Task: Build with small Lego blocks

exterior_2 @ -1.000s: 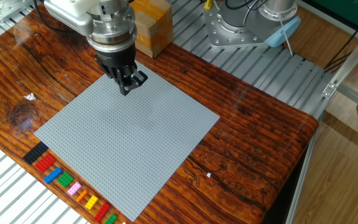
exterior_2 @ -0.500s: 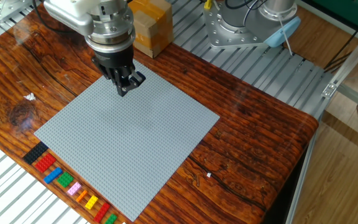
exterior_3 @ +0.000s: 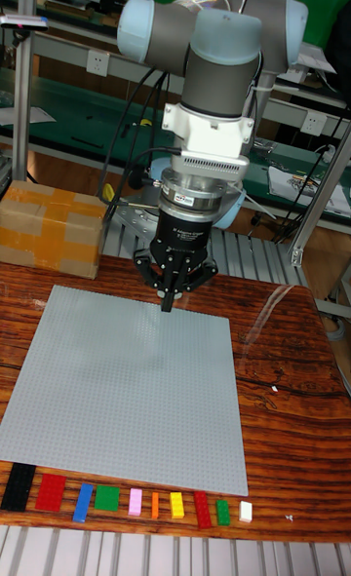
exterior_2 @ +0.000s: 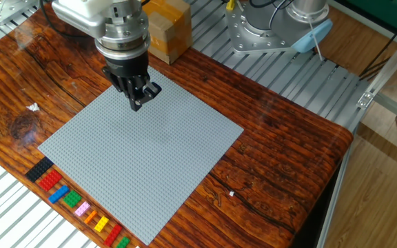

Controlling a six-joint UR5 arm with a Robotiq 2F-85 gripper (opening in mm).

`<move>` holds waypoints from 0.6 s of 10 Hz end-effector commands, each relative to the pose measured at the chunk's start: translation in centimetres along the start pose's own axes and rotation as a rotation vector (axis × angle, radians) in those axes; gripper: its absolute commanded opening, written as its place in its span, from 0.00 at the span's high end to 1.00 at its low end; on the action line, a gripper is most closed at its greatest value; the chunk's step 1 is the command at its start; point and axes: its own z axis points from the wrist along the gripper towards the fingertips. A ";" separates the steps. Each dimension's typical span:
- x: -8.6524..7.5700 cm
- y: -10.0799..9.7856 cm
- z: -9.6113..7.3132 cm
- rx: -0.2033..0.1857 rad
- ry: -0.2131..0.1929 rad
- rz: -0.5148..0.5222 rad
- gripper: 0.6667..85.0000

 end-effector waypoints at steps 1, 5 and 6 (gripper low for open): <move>0.1 0.4 0.2 -0.031 -0.017 0.010 1.00; 0.4 1.0 0.3 -0.067 -0.027 0.016 1.00; 0.4 1.3 0.3 -0.080 -0.029 0.029 1.00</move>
